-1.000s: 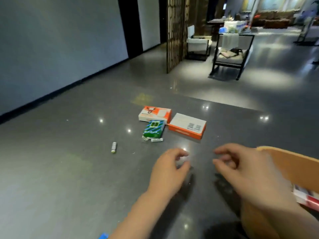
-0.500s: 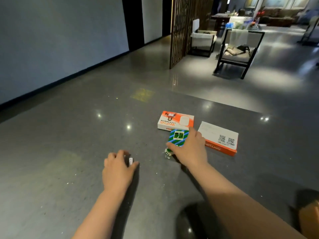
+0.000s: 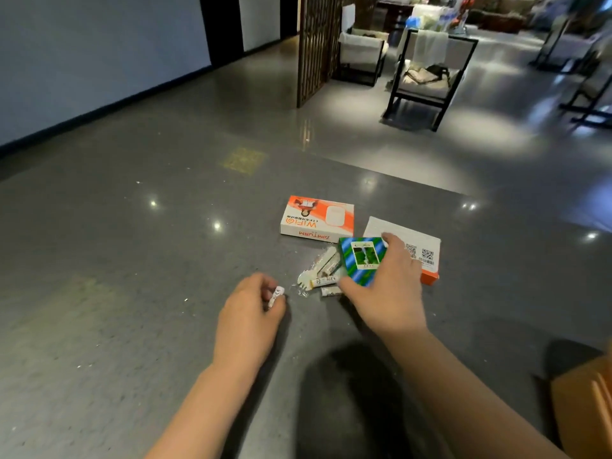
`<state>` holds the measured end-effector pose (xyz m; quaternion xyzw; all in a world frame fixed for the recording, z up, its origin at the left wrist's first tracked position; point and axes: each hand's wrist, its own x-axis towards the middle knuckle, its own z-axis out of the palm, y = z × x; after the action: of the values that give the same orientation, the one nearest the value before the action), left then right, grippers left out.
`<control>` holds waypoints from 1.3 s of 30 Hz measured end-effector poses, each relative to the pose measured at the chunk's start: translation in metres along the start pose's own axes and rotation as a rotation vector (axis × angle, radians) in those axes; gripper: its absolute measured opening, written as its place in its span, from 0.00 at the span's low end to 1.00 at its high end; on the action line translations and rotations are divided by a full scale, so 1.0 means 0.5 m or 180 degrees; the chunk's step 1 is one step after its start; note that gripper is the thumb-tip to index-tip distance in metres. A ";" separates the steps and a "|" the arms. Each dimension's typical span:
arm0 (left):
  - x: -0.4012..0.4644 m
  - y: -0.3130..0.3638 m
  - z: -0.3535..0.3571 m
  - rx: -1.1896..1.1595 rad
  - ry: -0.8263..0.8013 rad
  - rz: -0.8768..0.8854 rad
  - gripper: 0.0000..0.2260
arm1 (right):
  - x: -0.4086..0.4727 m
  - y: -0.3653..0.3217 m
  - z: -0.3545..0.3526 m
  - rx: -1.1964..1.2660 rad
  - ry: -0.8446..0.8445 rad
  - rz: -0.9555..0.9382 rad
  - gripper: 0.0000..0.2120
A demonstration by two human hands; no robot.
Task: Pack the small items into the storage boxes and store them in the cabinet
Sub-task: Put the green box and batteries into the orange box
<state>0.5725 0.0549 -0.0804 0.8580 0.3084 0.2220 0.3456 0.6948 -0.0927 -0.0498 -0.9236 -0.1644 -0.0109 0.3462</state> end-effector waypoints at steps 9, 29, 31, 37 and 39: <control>-0.026 0.065 0.141 0.0397 -0.0848 0.1055 0.06 | -0.141 0.133 -0.076 -0.0067 0.0022 0.0531 0.45; -0.024 0.064 0.135 0.0646 -0.0728 0.0908 0.10 | -0.144 0.141 -0.064 0.0167 -0.0178 0.0556 0.45; -0.046 0.060 0.126 0.0620 -0.0658 0.0835 0.10 | -0.148 0.141 -0.061 0.0190 -0.0217 0.0547 0.45; -0.088 0.046 0.097 0.0173 -0.0827 0.0726 0.19 | -0.160 0.138 -0.050 0.0153 -0.0303 0.0448 0.46; -0.082 0.040 0.077 -0.0164 -0.1069 0.0787 0.26 | -0.162 0.141 -0.051 0.0111 -0.0306 0.0419 0.46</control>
<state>0.5737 -0.0020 -0.0984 0.9051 0.1330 0.1244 0.3841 0.6424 -0.1826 -0.0861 -0.9257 -0.1200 0.0592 0.3538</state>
